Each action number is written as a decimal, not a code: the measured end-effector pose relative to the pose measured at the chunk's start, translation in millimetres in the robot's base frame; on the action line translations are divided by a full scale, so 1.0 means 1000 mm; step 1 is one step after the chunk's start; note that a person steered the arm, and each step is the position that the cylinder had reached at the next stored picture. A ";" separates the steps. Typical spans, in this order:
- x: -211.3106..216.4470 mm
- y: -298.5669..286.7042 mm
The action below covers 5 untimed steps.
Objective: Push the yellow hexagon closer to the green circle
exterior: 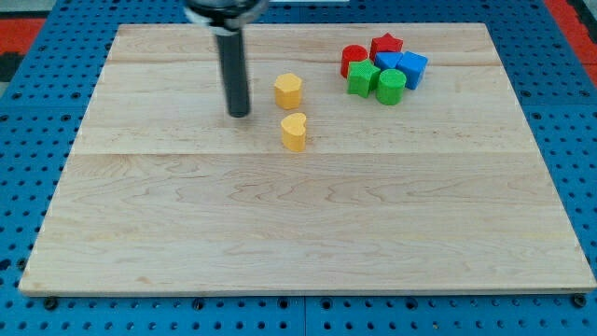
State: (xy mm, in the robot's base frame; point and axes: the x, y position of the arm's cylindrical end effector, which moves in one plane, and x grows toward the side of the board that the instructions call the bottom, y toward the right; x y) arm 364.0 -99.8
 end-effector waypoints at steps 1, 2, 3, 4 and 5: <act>-0.034 0.007; -0.026 0.095; 0.004 0.166; 0.018 0.195; 0.019 0.197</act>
State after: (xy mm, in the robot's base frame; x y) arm 383.1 96.8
